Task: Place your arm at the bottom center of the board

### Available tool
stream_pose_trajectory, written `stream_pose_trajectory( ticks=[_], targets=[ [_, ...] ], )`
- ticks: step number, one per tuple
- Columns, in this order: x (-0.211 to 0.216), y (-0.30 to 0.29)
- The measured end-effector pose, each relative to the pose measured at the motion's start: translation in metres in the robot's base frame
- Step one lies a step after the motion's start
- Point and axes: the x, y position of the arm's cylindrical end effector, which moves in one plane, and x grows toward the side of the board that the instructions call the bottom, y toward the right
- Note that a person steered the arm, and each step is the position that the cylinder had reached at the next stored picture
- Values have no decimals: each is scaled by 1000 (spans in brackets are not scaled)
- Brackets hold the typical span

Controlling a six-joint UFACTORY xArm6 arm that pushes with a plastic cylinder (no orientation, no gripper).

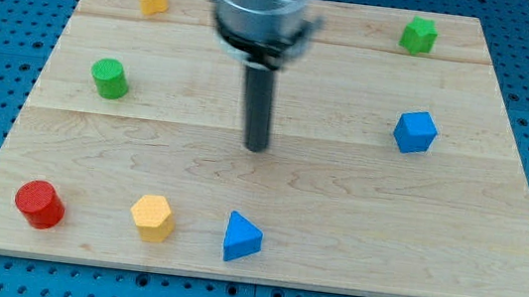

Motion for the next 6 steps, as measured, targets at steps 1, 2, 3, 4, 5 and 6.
stream_pose_trajectory(
  ticks=[1, 2, 3, 4, 5, 6],
  targets=[
    [28, 92],
    [86, 130],
    [143, 140],
    [143, 140],
    [143, 107],
    [143, 38]
  ],
)
